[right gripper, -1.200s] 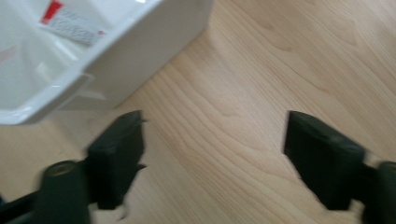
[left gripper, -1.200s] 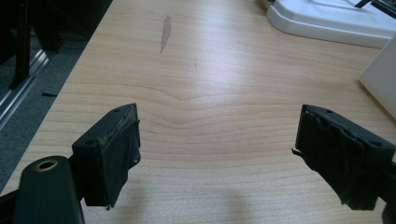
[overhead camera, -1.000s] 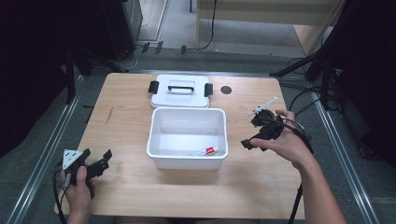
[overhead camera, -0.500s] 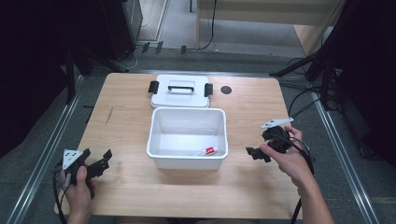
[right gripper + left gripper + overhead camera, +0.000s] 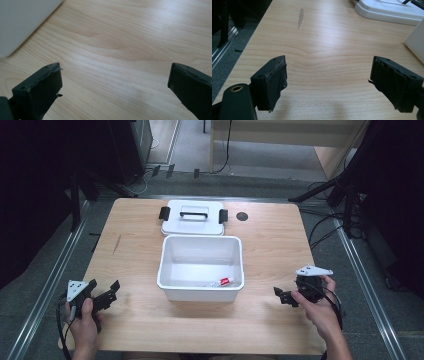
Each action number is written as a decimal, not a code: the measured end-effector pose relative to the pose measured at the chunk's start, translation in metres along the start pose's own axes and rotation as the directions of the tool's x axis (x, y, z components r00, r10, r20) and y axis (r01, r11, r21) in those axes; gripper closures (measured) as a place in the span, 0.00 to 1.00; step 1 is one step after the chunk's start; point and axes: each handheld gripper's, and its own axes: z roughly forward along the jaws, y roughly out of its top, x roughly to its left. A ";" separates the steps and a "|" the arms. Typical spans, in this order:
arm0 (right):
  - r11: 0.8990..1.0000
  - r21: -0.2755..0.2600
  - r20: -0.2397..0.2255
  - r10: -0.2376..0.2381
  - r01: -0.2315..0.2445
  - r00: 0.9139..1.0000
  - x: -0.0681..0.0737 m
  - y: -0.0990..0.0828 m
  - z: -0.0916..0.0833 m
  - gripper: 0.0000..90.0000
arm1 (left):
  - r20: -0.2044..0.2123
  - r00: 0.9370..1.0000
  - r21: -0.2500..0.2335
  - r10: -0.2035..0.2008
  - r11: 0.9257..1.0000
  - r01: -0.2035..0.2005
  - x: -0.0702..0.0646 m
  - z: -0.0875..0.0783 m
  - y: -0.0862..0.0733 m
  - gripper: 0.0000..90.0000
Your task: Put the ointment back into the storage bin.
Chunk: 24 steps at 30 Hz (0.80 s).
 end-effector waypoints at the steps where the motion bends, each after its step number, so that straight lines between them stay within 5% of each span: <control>1: 1.000 -0.005 -0.001 0.010 -0.010 1.000 -0.002 -0.004 -0.001 0.00 | 0.000 1.000 -0.002 -0.002 1.000 0.002 0.000 0.000 0.000 0.16; 12: 0.996 -0.051 0.033 0.081 -0.079 0.996 -0.019 -0.048 -0.009 0.00 | -0.001 1.000 -0.005 0.003 1.000 -0.003 0.000 0.000 0.000 0.16; 24: 0.987 -0.113 0.043 0.122 -0.116 0.992 -0.026 -0.075 -0.022 0.00 | 0.001 1.000 -0.010 0.000 1.000 0.000 -0.001 -0.001 -0.001 0.16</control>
